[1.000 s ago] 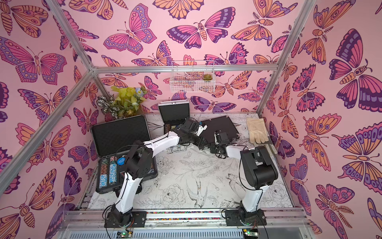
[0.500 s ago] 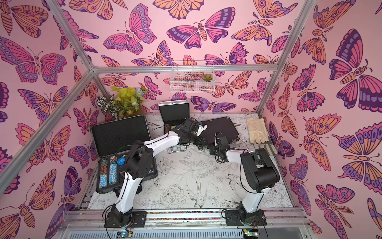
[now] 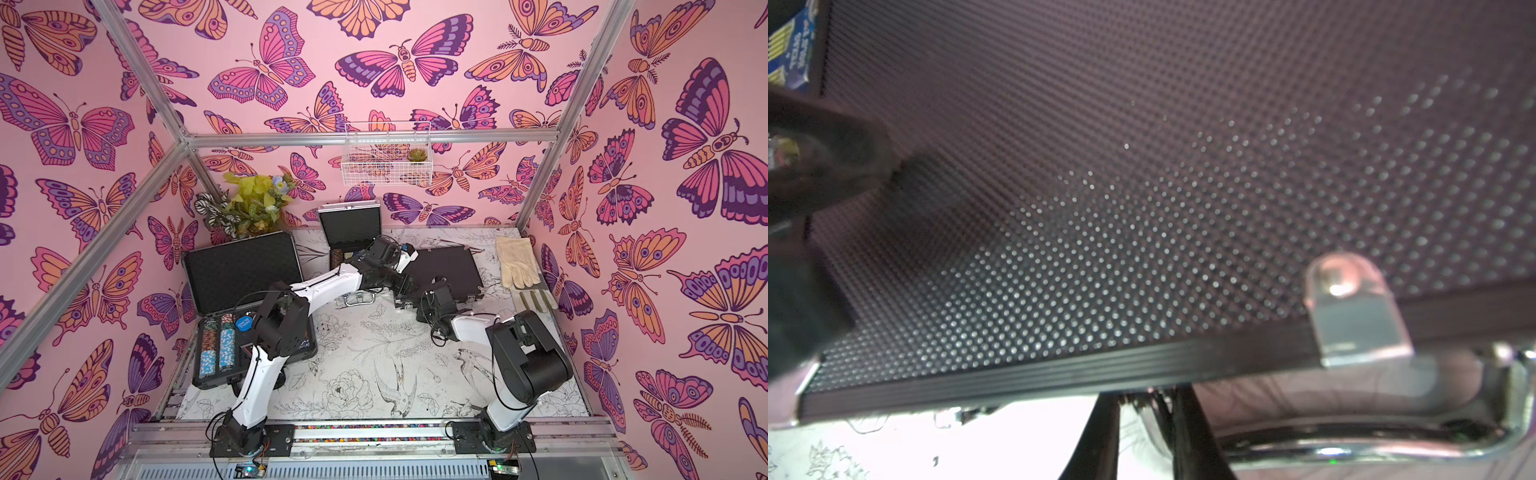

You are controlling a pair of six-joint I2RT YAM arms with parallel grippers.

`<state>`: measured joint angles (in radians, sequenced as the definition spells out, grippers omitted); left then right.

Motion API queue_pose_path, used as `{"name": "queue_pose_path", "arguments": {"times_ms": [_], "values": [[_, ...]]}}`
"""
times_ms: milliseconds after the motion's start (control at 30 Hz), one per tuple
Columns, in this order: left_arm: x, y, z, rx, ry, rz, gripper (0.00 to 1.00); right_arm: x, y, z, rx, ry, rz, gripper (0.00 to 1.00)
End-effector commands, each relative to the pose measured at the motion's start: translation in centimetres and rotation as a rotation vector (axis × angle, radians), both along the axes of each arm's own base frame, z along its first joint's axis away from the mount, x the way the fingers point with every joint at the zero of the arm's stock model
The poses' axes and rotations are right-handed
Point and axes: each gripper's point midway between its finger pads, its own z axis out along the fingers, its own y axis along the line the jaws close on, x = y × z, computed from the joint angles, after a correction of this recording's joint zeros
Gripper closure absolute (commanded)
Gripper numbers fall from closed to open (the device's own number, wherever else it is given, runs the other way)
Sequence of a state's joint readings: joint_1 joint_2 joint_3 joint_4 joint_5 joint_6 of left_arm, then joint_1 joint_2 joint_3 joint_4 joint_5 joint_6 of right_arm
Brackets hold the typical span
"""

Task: Close the poker set cases
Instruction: Adjust the poker set case at the center of the board.

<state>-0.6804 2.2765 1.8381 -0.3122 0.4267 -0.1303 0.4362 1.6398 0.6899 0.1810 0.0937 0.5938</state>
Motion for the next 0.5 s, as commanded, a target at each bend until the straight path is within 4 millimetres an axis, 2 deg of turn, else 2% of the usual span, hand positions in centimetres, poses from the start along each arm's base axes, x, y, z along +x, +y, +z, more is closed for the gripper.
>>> {"name": "queue_pose_path", "arguments": {"times_ms": [0, 67, 133, 200, 333, 467], "values": [[-1.5, 2.6, -6.6, 0.149, 0.135, 0.025, 0.41, -4.1, -1.1, -3.3, -0.014, 0.187, -0.104, 0.94], [-1.5, 2.6, -6.7, 0.148, 0.136, 0.026, 0.41, -4.4, -1.0, -3.7, -0.008, 0.211, -0.116, 0.9], [-1.5, 2.6, -6.5, 0.147, 0.136, 0.026, 0.41, -4.2, -1.0, -3.7, -0.009, 0.218, -0.116, 0.76], [-1.6, 2.7, -6.6, 0.149, 0.136, 0.025, 0.41, -4.0, -1.4, -3.3, -0.042, 0.221, -0.118, 0.69], [-1.8, 2.9, -6.8, 0.156, 0.136, 0.023, 0.41, -3.1, -2.1, -0.9, -0.053, 0.188, -0.117, 0.54], [-1.9, 3.0, -6.9, 0.158, 0.141, 0.025, 0.41, -2.3, -3.9, 2.3, -0.027, 0.15, -0.153, 0.43]]}}
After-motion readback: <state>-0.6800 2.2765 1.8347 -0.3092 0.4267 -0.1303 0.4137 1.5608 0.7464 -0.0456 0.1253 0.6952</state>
